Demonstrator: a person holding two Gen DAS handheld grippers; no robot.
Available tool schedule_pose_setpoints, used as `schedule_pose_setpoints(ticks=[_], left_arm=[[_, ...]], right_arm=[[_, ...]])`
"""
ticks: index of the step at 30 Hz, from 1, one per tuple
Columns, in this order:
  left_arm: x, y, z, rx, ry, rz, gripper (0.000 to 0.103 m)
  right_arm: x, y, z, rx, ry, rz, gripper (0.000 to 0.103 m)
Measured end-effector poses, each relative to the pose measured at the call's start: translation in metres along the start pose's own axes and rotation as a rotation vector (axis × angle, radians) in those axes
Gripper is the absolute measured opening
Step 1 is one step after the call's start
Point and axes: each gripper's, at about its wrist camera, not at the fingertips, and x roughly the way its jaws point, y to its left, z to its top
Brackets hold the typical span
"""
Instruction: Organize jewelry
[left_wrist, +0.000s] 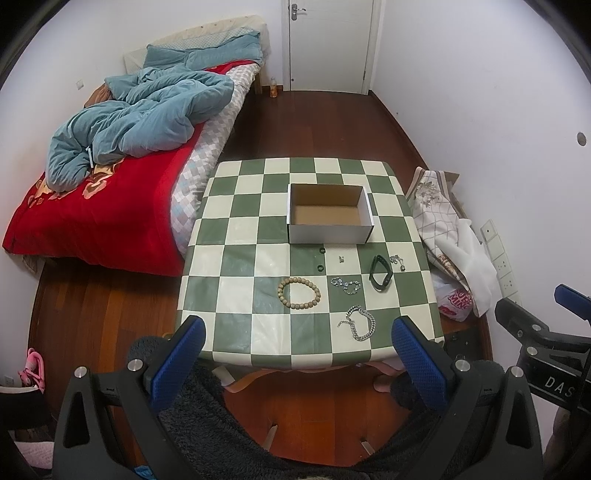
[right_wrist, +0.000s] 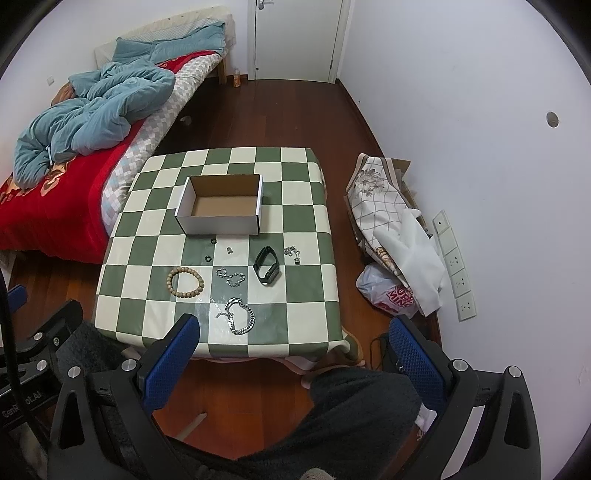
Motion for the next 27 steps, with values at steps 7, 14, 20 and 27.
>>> schedule_pose_setpoints(ticks=[7,14,20,27], left_arm=[[-0.0038,-0.0017,0.0007,0.001,-0.005,-0.002,0.103],[-0.0048,-0.0031,0.0014,-0.001,-0.007,0.0,0.103],[-0.008,-0.0048,0.0035,-0.002,-0.01,-0.001,0.103],[-0.0073,-0.0039,0.0025,-0.001,-0.01,-0.001,0.103]], right_arm=[[-0.0031,0.0,-0.0003,0.0,-0.006,0.0,0.103],[-0.0038,-0.0002,-0.0005,0.0,-0.007,0.001,0.103],[-0.0047,0.0004,-0.0011,0.0,-0.008,0.002,0.103],[-0.0051,0.0014,-0.0016,0.0,-0.009,0.003,0.103]])
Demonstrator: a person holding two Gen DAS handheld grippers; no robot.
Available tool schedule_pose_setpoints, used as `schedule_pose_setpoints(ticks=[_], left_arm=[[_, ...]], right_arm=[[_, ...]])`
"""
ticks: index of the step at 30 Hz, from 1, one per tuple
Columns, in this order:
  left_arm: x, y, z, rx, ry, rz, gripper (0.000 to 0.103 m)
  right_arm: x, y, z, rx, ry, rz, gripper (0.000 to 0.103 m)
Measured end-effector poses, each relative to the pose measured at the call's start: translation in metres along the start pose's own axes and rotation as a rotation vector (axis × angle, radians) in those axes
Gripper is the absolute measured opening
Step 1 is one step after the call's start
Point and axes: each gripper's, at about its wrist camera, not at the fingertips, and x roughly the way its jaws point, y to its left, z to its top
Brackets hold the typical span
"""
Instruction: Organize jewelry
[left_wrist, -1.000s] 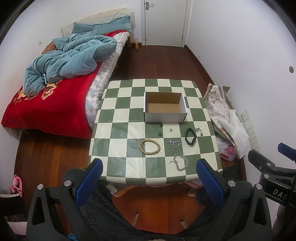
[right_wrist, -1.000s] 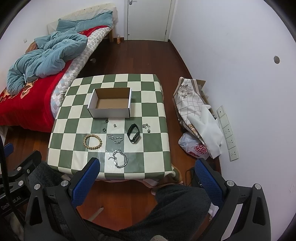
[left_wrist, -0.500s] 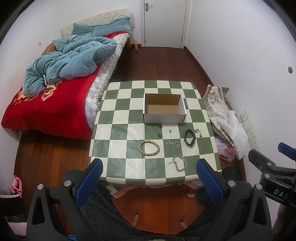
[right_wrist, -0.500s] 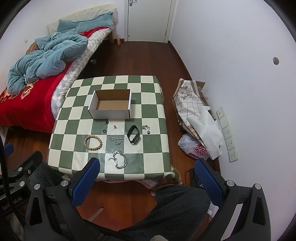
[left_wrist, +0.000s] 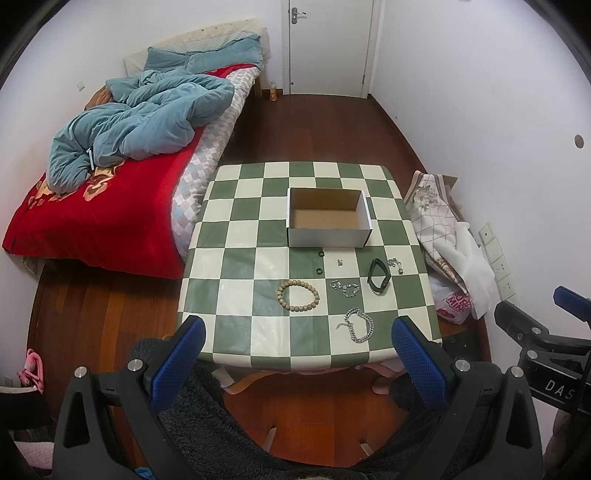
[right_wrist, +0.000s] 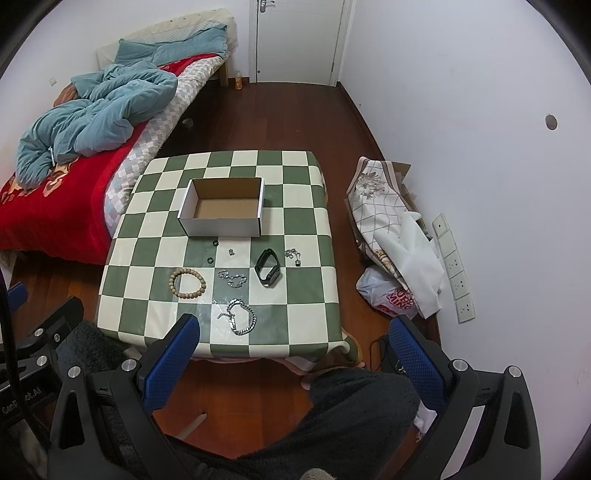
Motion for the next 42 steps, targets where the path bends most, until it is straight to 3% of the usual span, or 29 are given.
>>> schedule_pose_setpoints(ticks=[4,8,17,23,30,36,42], left_arm=[[0.001,0.001,0.0,-0.003,-0.009,0.013,0.103],[0.019,0.002,0.009,-0.005,-0.011,0.078,0.103],[0.112,0.02,0.016,-0.008,0.079,0.17,0.103],[0.179,0.018,0.006,0.005,0.174,0.218,0.103],[0.239,0.021,-0.011,0.033,0.288,0.277,0.103],[0.267,0.026,-0.023,0.046,0.33,0.302,0.103],[0.28,0.034,-0.028,0.038,0.36,0.31,0.103]], right_arm=[[0.001,0.0,-0.001,0.013,0.0,-0.001,0.103],[0.018,-0.005,-0.001,0.041,0.014,-0.016,0.103],[0.103,-0.025,0.005,0.117,0.074,-0.021,0.103],[0.187,-0.023,-0.002,0.14,0.176,0.024,0.086],[0.293,0.024,-0.026,0.084,0.341,0.128,0.069],[0.338,0.067,-0.042,0.014,0.412,0.118,0.062],[0.352,0.087,-0.049,-0.042,0.46,0.094,0.052]])
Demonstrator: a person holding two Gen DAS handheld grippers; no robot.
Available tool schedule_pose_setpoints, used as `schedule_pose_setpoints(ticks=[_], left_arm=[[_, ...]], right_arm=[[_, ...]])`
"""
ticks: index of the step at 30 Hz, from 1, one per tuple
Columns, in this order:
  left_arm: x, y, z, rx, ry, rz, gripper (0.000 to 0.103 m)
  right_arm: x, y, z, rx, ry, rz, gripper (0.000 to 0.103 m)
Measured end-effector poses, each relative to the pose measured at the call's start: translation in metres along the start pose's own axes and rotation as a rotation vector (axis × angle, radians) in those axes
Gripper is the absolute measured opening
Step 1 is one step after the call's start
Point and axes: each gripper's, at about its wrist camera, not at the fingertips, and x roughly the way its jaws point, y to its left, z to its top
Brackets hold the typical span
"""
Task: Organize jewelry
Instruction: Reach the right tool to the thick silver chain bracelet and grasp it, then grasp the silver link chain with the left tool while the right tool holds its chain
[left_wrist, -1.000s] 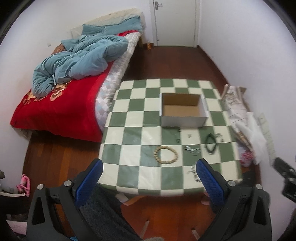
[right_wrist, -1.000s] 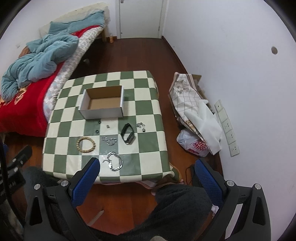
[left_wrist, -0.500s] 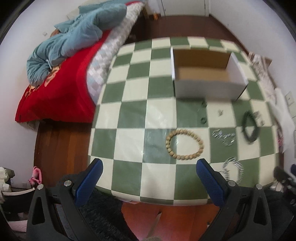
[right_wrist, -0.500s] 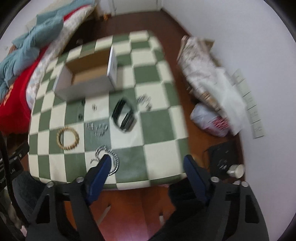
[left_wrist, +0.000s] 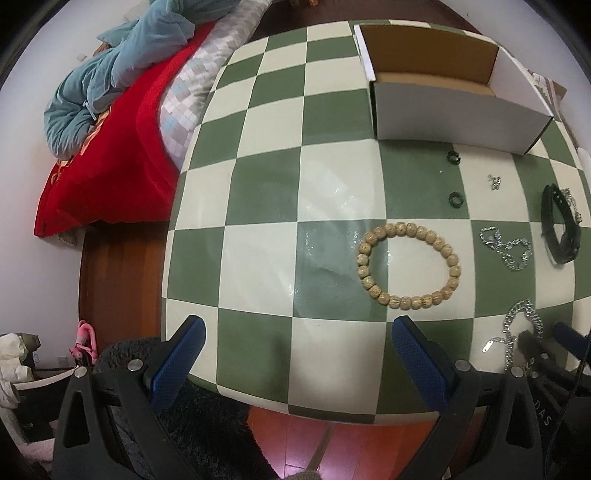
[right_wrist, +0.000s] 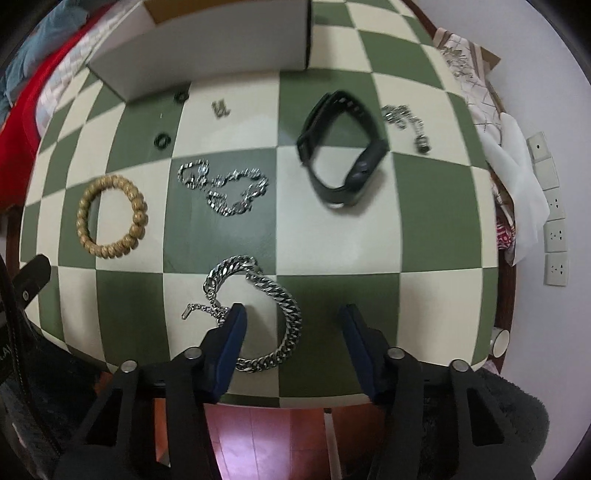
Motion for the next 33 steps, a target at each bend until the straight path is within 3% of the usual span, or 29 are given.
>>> schedule_pose_setpoints(ticks=[3,5,7,11,15,22,26,33], left_arm=[[0.004,-0.001,0.001,0.004,0.007,-0.003,0.103],[0.006,-0.003,0.001,0.007,0.01,-0.003,0.103],[0.007,-0.005,0.001,0.011,0.011,-0.008,0.103],[0.001,-0.013,0.002,0.021,0.005,-0.024,0.103],[-0.011,-0.032,0.007,0.051,-0.021,-0.077,0.103],[-0.023,-0.097,0.021,0.217,-0.044,-0.195,0.102],[-0.014,-0.128,0.027,0.3,-0.003,-0.227,0.078],[-0.004,-0.148,0.03,0.353,0.013,-0.227,0.076]], right_arm=[[-0.002,0.003,-0.001,-0.013,-0.002,0.002,0.044],[-0.005,0.005,-0.001,-0.032,-0.017,0.001,0.031],[-0.008,0.006,-0.004,-0.045,-0.03,-0.008,0.008],[-0.01,-0.002,-0.005,-0.024,-0.046,-0.013,0.008],[-0.012,-0.044,-0.006,0.089,-0.05,-0.027,0.007],[-0.022,-0.11,-0.002,0.233,-0.062,-0.018,0.007],[-0.019,-0.122,0.0,0.262,-0.05,0.006,0.007],[-0.013,-0.126,0.003,0.274,-0.035,0.021,0.007]])
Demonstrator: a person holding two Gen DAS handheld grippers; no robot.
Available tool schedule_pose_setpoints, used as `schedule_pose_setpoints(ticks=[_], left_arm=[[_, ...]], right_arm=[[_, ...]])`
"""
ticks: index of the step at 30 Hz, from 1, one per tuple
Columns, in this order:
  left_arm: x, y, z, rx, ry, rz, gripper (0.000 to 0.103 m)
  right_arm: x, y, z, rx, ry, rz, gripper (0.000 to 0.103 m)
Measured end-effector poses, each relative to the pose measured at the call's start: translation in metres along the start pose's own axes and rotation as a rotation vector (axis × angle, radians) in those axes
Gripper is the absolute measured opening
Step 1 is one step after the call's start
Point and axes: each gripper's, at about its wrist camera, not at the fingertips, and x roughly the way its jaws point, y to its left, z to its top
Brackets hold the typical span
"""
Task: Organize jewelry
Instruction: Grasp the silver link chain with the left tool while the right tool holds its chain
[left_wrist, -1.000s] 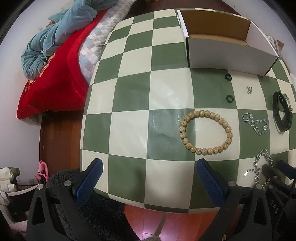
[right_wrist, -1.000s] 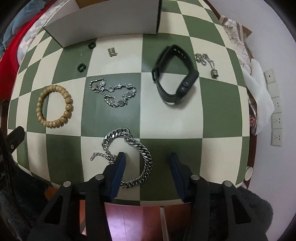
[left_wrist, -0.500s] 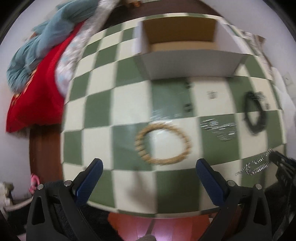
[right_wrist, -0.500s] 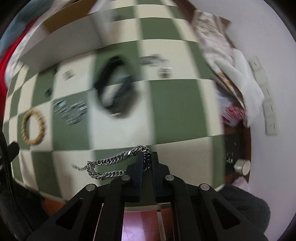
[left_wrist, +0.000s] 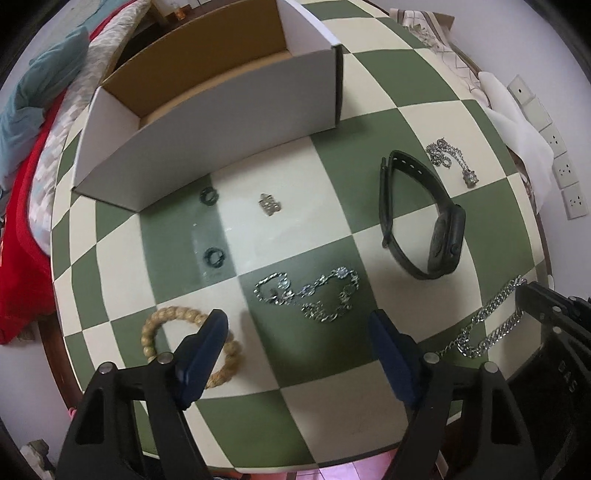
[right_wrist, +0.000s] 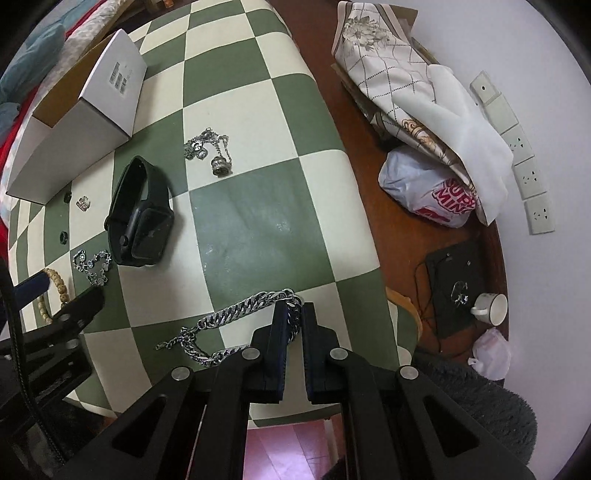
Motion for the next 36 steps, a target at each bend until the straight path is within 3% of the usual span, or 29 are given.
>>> schedule_pose_setpoints(ticks=[10,12,13,14,16,25,36], left_arm=[[0.006,0.008,0.008,-0.01,-0.013,-0.044,0.076],[0.004,0.011,0.007,-0.011,-0.03,-0.081,0.066],[0.003,0.011,0.011,-0.01,-0.045,-0.083,0.055],[0.002,0.011,0.013,-0.006,-0.054,-0.109,0.034],[0.005,0.004,0.026,0.008,-0.064,-0.098,0.011],[-0.018,0.028,0.004,-0.059,-0.109,-0.133,0.006],[-0.069,0.067,-0.021,-0.132,-0.196,-0.147,0.006]], right_arm=[[0.004,-0.006,0.009,-0.001,0.002,-0.001,0.007],[0.004,-0.006,0.009,-0.002,0.003,-0.001,0.007],[0.004,-0.006,0.009,-0.001,0.002,0.0,0.007],[0.004,-0.006,0.009,-0.004,0.002,-0.002,0.007],[0.004,-0.005,0.01,-0.007,0.003,-0.004,0.008],[-0.007,-0.013,0.007,0.036,-0.013,0.054,0.007],[-0.059,-0.006,-0.008,0.04,-0.09,0.157,0.007]])
